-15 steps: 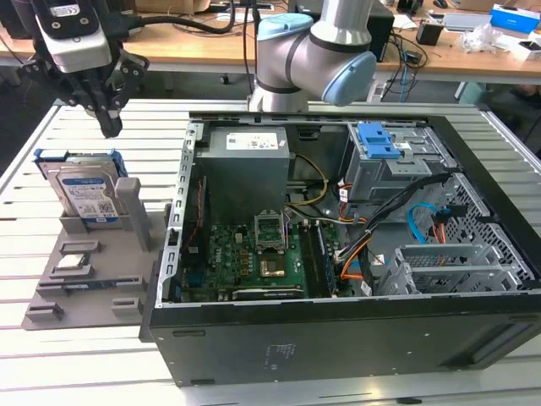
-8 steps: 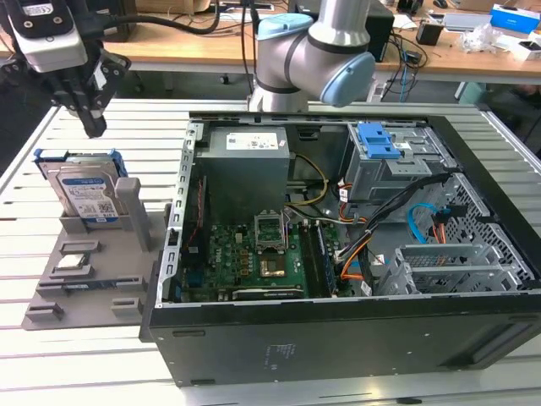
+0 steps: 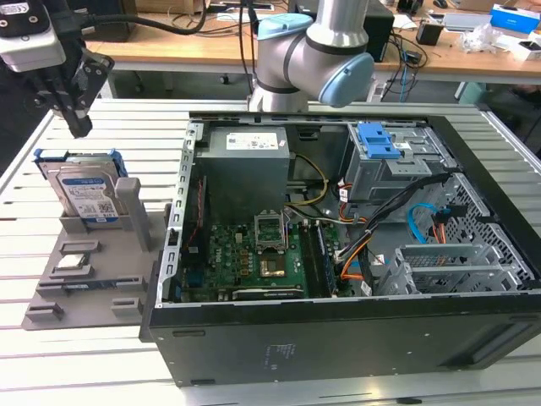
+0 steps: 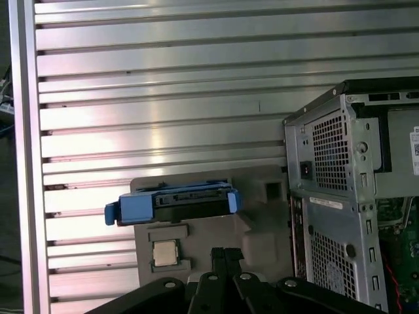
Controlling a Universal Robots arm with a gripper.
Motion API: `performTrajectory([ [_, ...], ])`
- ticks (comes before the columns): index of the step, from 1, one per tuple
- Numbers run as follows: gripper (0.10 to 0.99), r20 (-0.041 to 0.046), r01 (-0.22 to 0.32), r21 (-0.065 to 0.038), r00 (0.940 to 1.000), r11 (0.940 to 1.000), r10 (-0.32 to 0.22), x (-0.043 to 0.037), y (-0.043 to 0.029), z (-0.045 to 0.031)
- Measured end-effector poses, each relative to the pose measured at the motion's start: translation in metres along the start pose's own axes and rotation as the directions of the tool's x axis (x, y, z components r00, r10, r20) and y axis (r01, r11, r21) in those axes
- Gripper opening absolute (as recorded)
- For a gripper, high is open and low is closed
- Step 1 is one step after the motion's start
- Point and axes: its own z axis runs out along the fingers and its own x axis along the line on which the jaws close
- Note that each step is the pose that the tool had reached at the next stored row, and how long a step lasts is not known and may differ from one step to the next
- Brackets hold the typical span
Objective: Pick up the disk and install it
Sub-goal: 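Reach for the disk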
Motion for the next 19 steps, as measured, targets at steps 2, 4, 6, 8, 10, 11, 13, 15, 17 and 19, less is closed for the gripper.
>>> performTrajectory([
  [2, 0.106, 0.0, 0.0, 0.0, 1.0, 1.0, 0.0, 0.0066, -0.0005, -0.0001],
  [4, 0.106, -0.0001, 0.0, 0.0, 1.0, 1.0, 0.0, 0.0125, -0.001, -0.0003],
  [6, 0.106, -0.0001, 0.0, 0.0, 1.0, 1.0, 0.0, 0.0173, -0.0013, -0.0004],
  [8, 0.106, 0.0, 0.0, 0.0, 1.0, 1.0, 0.0, 0.0222, -0.0017, -0.0004],
  [10, 0.106, -0.0001, 0.0, 0.0, 1.0, 1.0, 0.0, 0.0268, -0.002, -0.0005],
  [11, 0.106, 0.0, 0.0, 0.0, 1.0, 1.0, 0.0, 0.0289, -0.0022, -0.0005],
  [13, 0.106, -0.0001, 0.0, 0.0, 1.0, 1.0, 0.0, 0.0353, -0.0027, -0.0007],
  [15, 0.106, 0.0, 0.0, 0.0, 1.0, 1.0, 0.0, 0.0426, -0.0032, -0.0008],
  [17, 0.106, -0.0001, 0.0, 0.0, 1.0, 1.0, 0.0, 0.0501, -0.0038, -0.001],
  [19, 0.106, -0.0001, 0.0, 0.0, 1.0, 1.0, 0.0, 0.0536, -0.004, -0.0011],
])
